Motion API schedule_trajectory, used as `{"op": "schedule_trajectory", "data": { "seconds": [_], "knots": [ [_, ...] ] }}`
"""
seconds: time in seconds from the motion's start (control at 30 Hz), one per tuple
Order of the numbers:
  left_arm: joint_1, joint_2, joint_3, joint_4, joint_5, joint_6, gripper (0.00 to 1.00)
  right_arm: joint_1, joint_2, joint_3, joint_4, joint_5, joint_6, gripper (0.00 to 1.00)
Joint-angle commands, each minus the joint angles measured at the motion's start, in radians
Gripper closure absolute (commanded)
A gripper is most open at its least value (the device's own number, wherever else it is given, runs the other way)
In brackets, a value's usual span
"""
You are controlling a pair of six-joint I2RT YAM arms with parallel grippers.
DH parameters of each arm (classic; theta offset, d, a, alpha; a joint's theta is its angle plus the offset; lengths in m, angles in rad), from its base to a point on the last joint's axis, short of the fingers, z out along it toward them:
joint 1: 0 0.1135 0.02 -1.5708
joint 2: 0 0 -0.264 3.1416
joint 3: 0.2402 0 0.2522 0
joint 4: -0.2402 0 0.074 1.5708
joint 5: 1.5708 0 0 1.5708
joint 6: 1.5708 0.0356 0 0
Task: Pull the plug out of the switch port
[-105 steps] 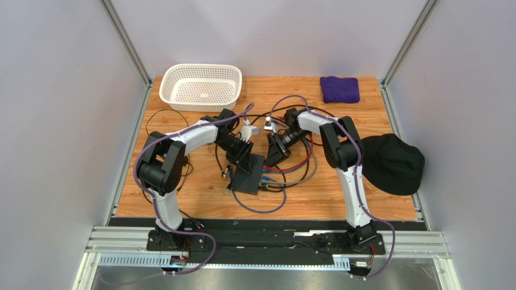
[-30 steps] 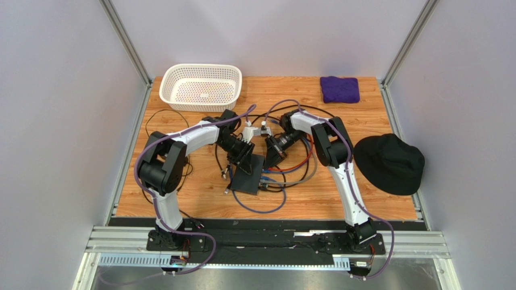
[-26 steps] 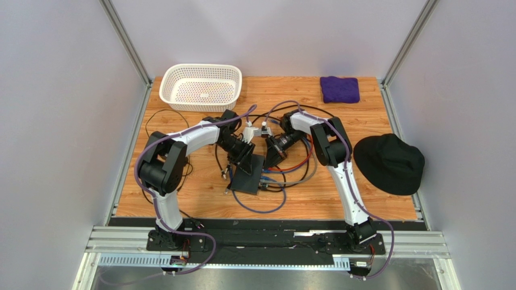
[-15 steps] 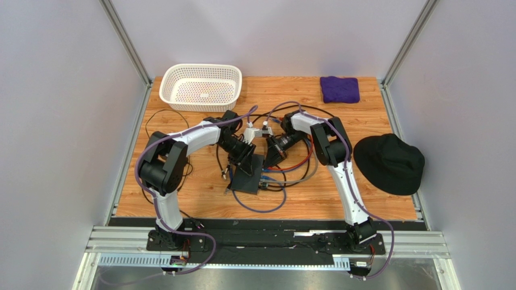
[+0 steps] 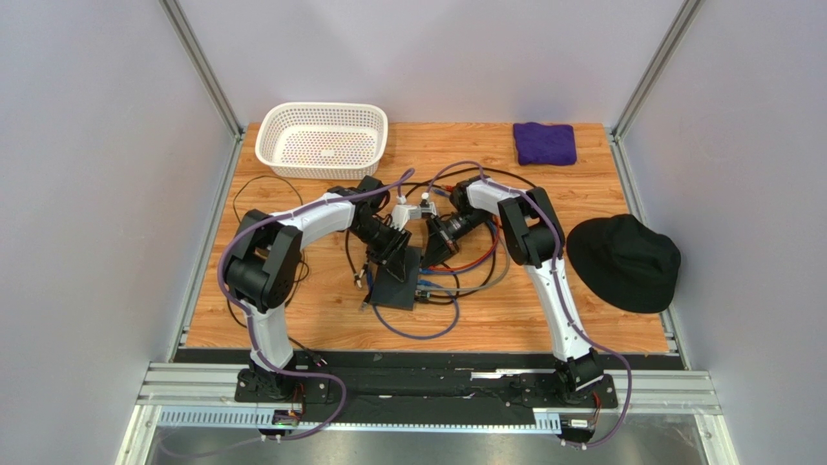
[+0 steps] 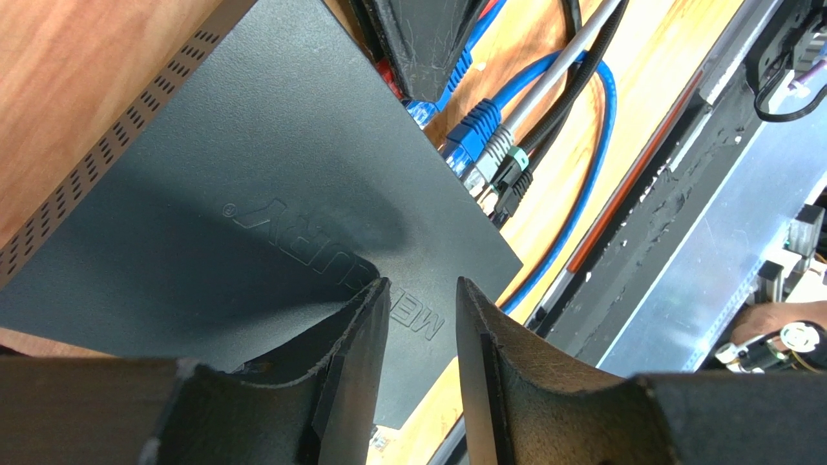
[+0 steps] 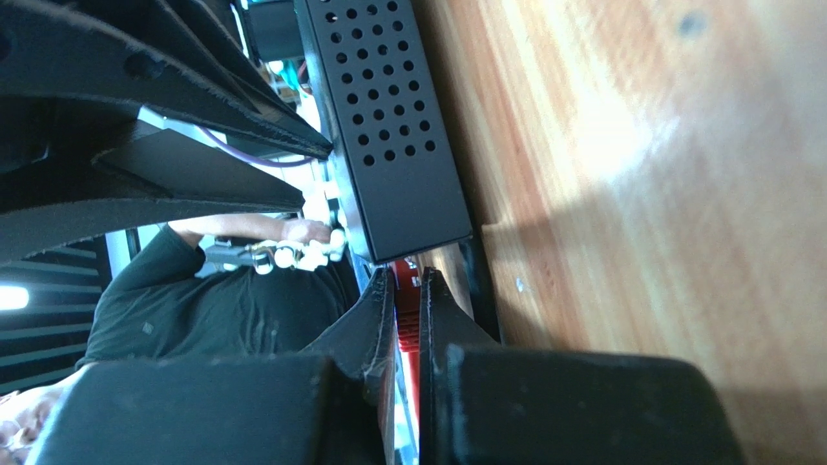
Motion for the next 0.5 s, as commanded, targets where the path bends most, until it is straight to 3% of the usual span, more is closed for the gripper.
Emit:
{"op": "schedule_trajectory", "data": {
  "seconds": [0.0,0.13,0.27,0.47],
  "knots": [
    [-0.013,0.085,-0.046,0.001,-0.196,0.077,0.55,-0.021,-0.034,-0.129,0.250,0.114,0.026,1.00],
    [-0.016,0.085,-0.047,-0.004,-0.190,0.098,0.54,-0.023,-0.025,-0.108,0.230,0.108,0.027,1.00],
    [-0.019,0.087,-0.046,-0.009,-0.189,0.107,0.54,-0.031,0.091,0.100,0.028,0.072,-0.069,1.00],
    [-0.019,0.090,-0.046,-0.007,-0.191,0.107,0.54,-0.032,0.075,0.078,0.081,0.101,-0.036,1.00]
  ]
}}
